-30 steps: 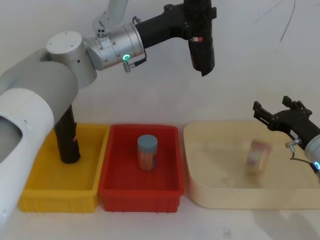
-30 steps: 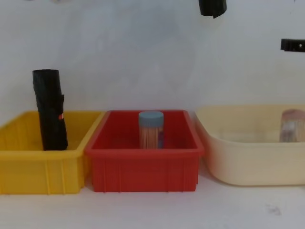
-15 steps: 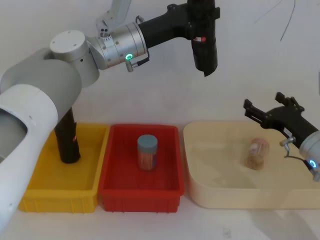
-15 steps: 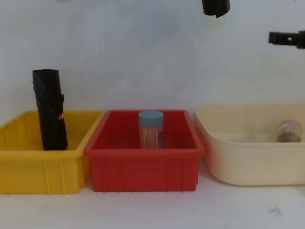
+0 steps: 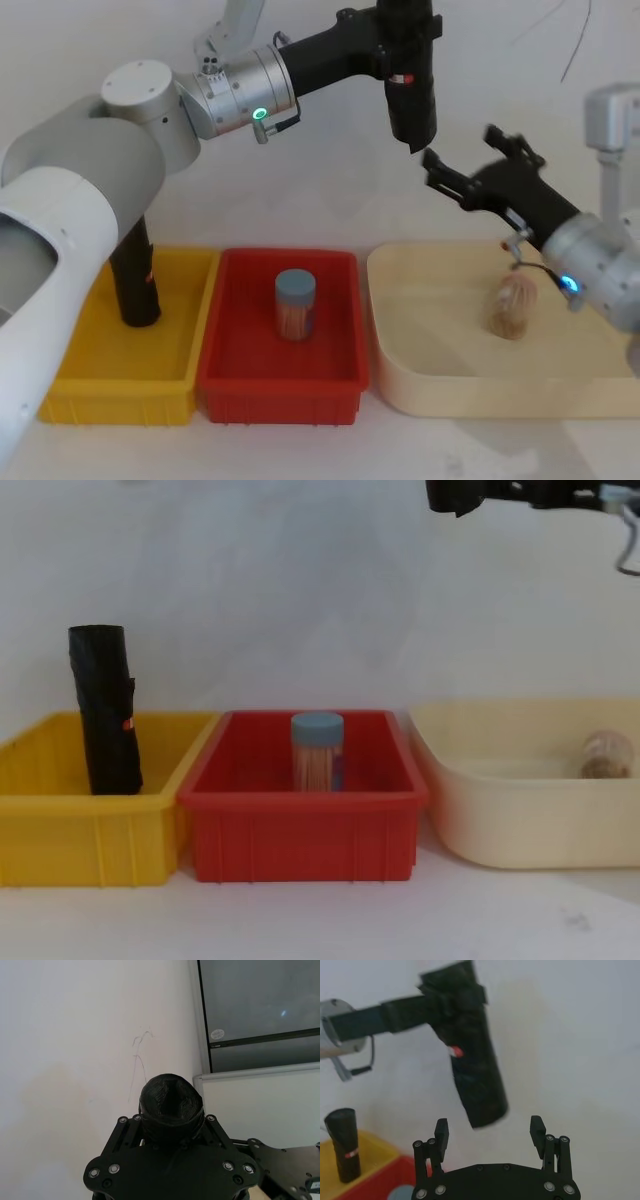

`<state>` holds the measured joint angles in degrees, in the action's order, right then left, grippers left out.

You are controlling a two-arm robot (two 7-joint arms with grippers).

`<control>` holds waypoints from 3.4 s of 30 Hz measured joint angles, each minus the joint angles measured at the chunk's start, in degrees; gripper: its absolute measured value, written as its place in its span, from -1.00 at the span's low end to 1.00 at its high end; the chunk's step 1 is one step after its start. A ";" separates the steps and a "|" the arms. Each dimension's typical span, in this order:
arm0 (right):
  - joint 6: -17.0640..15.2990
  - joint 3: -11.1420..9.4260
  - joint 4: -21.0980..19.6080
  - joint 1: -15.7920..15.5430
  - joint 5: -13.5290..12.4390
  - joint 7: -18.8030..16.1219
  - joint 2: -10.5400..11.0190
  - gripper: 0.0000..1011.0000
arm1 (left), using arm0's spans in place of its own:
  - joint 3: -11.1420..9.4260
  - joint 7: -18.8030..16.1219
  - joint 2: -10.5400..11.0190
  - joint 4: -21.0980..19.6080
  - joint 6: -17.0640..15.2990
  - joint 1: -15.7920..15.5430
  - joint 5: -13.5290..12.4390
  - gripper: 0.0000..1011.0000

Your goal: Pick up the garbage bag with the one hand and transfer it to the other hand.

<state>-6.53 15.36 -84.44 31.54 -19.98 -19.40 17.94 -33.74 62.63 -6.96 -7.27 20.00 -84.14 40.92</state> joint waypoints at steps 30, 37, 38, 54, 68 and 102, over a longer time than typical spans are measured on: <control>5.59 7.10 14.56 14.79 8.60 -1.06 -6.60 0.98 | -0.06 0.13 -0.13 0.33 0.13 -0.17 0.07 -0.30; 5.70 7.40 15.99 16.03 9.28 -0.97 -7.17 0.93 | -0.06 0.12 -0.12 0.33 0.12 -0.17 0.06 -0.30; 5.71 7.43 16.12 16.13 9.35 -0.95 -7.21 0.90 | -0.06 0.12 -0.12 0.33 0.12 -0.17 0.06 -0.30; 5.80 7.76 17.61 17.35 9.95 -0.79 -7.75 0.08 | -0.05 0.10 -0.12 0.32 0.11 -0.17 0.06 -0.30; 5.84 7.85 17.93 17.62 10.07 -0.80 -7.88 0.05 | -0.06 0.08 -0.13 0.32 0.11 -0.17 0.06 -0.30; 3.39 2.66 12.37 12.58 12.80 5.41 -2.90 0.05 | -0.05 0.10 -0.12 0.32 0.10 -0.17 0.06 0.98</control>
<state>-3.14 18.02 -72.07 44.12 -7.18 -13.99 15.04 -33.79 62.73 -7.08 -6.96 20.10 -84.31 40.98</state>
